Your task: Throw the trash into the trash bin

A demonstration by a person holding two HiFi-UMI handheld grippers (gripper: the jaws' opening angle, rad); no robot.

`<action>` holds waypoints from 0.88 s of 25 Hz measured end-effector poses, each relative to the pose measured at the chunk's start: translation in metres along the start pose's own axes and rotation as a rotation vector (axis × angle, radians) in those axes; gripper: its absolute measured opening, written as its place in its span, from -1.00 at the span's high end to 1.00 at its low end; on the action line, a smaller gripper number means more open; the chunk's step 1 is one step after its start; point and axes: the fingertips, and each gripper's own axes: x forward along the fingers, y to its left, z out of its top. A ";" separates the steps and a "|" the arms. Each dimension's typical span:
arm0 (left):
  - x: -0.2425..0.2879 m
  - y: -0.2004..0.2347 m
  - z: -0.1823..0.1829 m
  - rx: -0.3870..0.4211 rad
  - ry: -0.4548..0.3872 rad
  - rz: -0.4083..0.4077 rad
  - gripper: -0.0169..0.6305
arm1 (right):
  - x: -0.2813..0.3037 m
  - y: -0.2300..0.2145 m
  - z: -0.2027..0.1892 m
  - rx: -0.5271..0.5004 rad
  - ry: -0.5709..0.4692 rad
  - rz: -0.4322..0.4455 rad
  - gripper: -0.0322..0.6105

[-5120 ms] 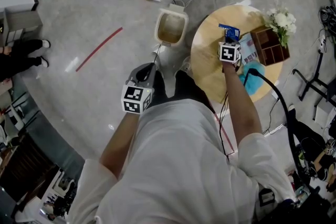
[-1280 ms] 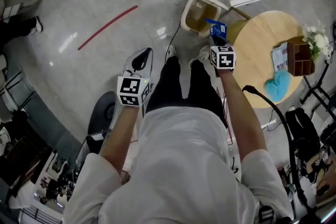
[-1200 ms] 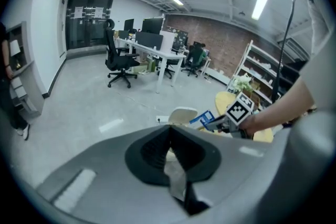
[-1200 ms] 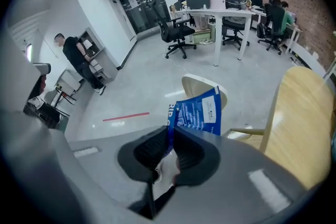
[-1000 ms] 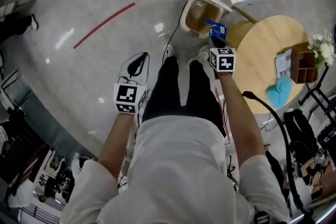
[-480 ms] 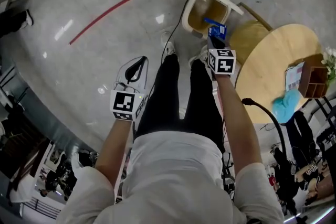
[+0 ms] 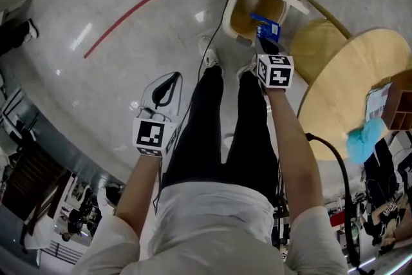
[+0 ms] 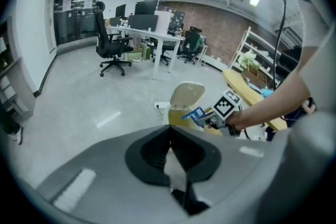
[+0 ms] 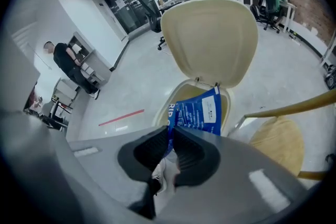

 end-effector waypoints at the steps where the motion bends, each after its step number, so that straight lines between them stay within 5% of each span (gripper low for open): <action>1: 0.003 -0.001 -0.002 0.001 0.001 -0.003 0.94 | 0.004 -0.003 -0.003 0.011 -0.002 0.000 0.79; 7: 0.023 -0.006 -0.018 -0.004 0.019 -0.021 0.94 | 0.030 -0.013 -0.011 0.096 -0.021 0.011 0.79; 15: 0.047 -0.007 -0.028 -0.012 0.030 -0.032 0.94 | 0.058 -0.013 -0.017 0.074 -0.015 0.046 0.76; 22: 0.054 -0.015 -0.032 -0.012 0.033 -0.049 0.94 | 0.061 -0.015 -0.021 0.057 -0.013 0.033 0.43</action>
